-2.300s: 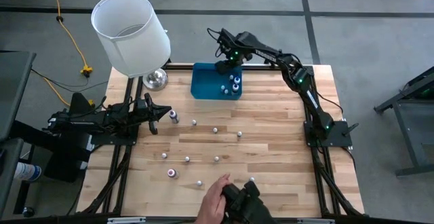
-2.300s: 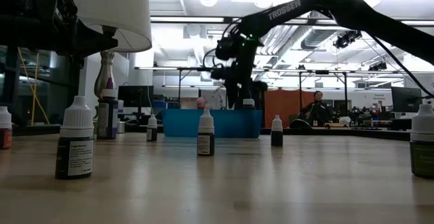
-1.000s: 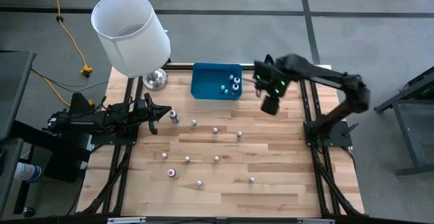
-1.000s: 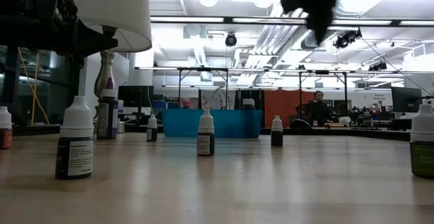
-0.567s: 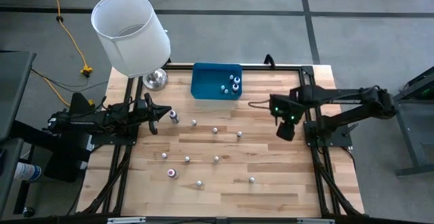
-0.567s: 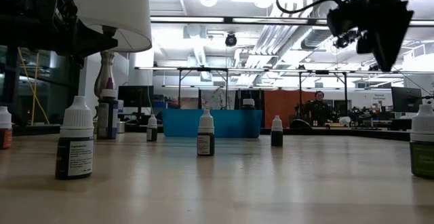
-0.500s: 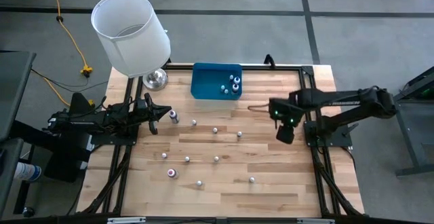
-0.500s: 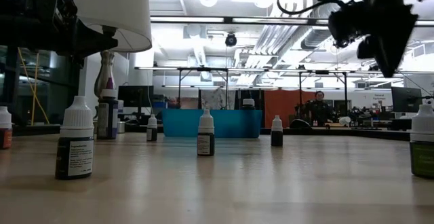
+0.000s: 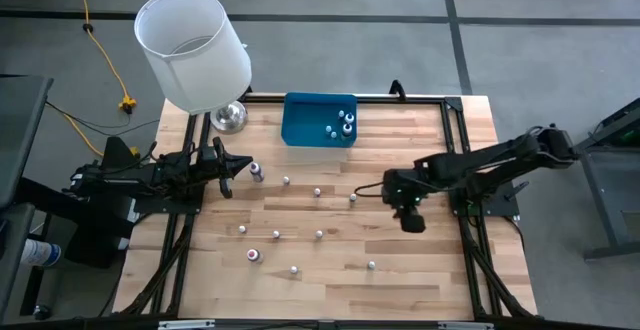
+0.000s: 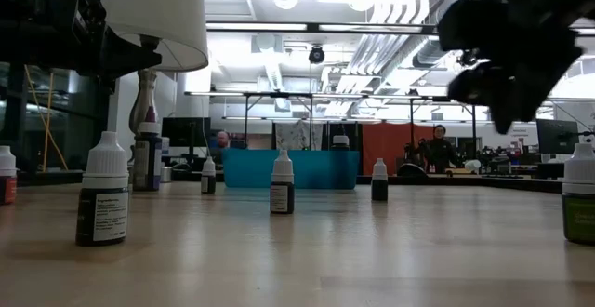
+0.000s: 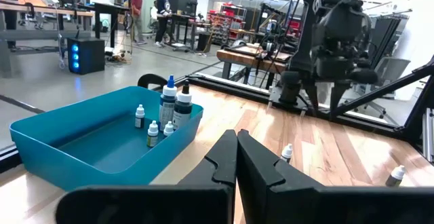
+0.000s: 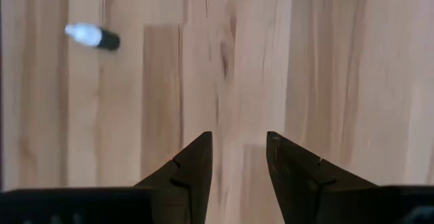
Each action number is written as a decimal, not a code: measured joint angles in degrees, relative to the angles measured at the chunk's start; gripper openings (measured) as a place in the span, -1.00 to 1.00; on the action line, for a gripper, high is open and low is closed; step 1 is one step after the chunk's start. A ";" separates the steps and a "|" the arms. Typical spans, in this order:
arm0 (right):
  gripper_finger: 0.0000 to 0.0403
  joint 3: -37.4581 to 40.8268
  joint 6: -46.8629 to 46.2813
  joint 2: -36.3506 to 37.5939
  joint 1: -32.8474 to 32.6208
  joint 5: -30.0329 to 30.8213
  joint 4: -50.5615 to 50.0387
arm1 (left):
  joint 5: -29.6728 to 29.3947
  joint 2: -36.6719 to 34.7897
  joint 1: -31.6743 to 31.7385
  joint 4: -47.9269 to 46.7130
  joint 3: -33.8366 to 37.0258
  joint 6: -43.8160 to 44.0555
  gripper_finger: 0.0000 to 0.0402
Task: Pick & Place food coloring
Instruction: Put the small black food coloring bottle into the blue bin
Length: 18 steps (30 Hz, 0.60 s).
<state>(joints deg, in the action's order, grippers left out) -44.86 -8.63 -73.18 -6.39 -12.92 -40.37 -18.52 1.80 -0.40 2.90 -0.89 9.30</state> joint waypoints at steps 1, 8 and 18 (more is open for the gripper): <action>-0.36 -0.87 1.33 -1.52 0.00 0.47 0.18 | 0.02 -0.02 0.00 0.00 -0.02 0.00 -1.00; -0.36 -9.88 13.88 -12.85 0.00 5.43 -0.06 | 0.02 -0.01 0.00 0.00 0.00 0.00 -1.00; -0.36 -20.35 22.08 -22.77 2.97 13.48 -0.83 | 0.02 -0.01 0.01 0.00 -0.01 0.00 -1.00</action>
<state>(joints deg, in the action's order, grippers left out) -65.21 13.45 -95.95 -3.42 0.56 -41.20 -18.51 1.80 -0.40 2.90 -0.90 9.30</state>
